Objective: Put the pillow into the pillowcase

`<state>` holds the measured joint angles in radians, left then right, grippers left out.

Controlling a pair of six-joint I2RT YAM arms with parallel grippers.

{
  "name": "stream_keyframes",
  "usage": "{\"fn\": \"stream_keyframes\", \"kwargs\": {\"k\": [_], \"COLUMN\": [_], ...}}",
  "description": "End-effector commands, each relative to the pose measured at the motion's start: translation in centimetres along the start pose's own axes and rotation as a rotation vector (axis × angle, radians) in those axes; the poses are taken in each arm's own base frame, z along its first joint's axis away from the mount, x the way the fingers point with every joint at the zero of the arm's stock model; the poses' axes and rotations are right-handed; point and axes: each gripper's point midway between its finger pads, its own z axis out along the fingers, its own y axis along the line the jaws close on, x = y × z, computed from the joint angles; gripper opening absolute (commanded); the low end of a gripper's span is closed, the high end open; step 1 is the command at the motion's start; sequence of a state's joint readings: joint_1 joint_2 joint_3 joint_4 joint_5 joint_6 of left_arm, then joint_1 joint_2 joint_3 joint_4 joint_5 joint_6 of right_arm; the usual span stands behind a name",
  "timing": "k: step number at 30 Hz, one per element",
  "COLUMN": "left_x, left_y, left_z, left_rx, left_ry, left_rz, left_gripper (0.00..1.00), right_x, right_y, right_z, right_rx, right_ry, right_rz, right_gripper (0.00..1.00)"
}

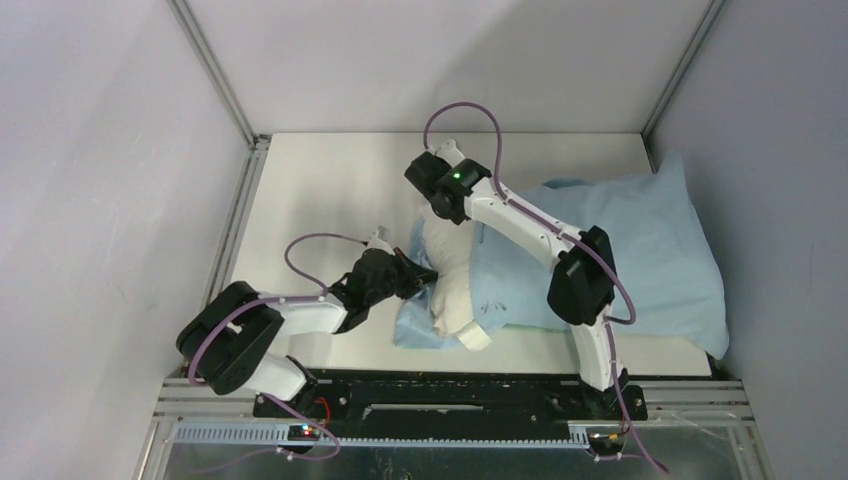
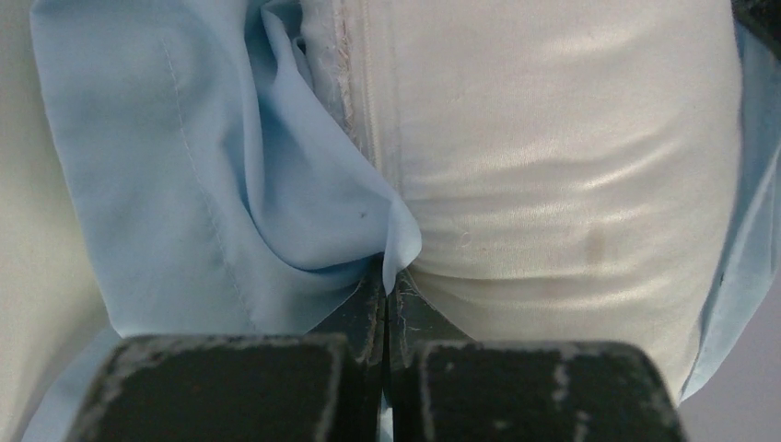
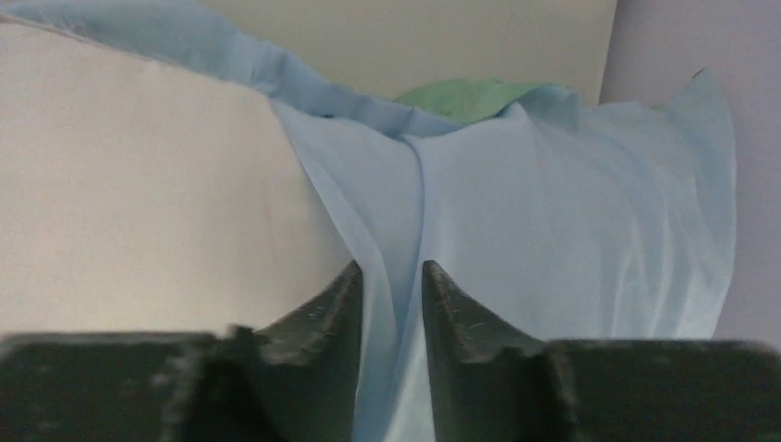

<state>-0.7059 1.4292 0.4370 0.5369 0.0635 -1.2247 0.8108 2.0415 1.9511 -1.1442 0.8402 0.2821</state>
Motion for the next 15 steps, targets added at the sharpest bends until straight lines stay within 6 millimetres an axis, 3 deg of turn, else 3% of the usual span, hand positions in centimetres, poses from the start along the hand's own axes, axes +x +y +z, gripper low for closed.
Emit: {"fn": "stream_keyframes", "kwargs": {"k": [1,3,5,8,12,15], "left_x": [0.9,0.8,0.8,0.6,0.2,-0.3], "left_y": [1.1,0.9,0.6,-0.1,-1.8,-2.8], "left_z": [0.0,0.1,0.2,0.5,1.2,1.4], "left_rx": [-0.012,-0.007,-0.001,0.012,0.047,0.059], "left_ry": [0.031,0.033,0.032,0.037,0.041,0.033], "left_rz": [0.004,0.006,0.013,0.031,0.061,0.079], "left_gripper": [0.00,0.00,0.00,0.00,0.00,0.00], "right_x": [-2.5,-3.0,-3.6,-5.8,-9.1,-9.0], "right_y": [-0.3,-0.2,-0.2,0.6,4.5,7.3], "right_z": [0.9,1.3,0.9,-1.8,-7.4,-8.8], "right_rx": [0.048,0.051,0.048,-0.034,-0.343,-0.532], "right_ry": [-0.046,-0.038,-0.039,-0.112,-0.229,-0.229], "right_rz": [-0.003,-0.007,-0.002,0.048,0.151,0.184], "right_gripper": [0.24,0.09,0.00,0.00,0.00,0.00]}}
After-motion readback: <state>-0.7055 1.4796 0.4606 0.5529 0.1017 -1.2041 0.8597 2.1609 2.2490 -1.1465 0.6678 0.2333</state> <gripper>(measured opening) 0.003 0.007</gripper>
